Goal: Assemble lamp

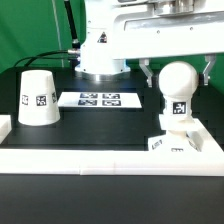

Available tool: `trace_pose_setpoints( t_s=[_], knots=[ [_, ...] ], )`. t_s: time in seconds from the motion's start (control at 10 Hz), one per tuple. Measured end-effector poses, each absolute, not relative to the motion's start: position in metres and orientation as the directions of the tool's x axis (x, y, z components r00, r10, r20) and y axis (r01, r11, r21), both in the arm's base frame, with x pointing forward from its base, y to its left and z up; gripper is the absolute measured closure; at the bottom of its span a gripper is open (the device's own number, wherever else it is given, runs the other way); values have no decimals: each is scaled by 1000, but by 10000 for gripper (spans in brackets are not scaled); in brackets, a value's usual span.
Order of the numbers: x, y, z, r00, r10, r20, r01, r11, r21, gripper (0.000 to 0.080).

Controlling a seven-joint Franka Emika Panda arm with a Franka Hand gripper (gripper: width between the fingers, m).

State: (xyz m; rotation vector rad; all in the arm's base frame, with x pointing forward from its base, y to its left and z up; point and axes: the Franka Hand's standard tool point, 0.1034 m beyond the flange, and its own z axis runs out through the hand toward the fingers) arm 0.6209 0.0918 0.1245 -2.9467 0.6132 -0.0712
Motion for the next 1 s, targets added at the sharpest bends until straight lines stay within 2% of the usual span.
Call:
trace_pose_setpoints(
  t_s=[0.3,0.8,1.0],
  knots=[
    [620,90,124,804,-594,-11,-590,-796,-132,220],
    [613,96,122,442,-891,-106,-897,-434,-90,220],
    [613,98,121,301,-943,-142,-953,-293,-70,220]
  ],
)
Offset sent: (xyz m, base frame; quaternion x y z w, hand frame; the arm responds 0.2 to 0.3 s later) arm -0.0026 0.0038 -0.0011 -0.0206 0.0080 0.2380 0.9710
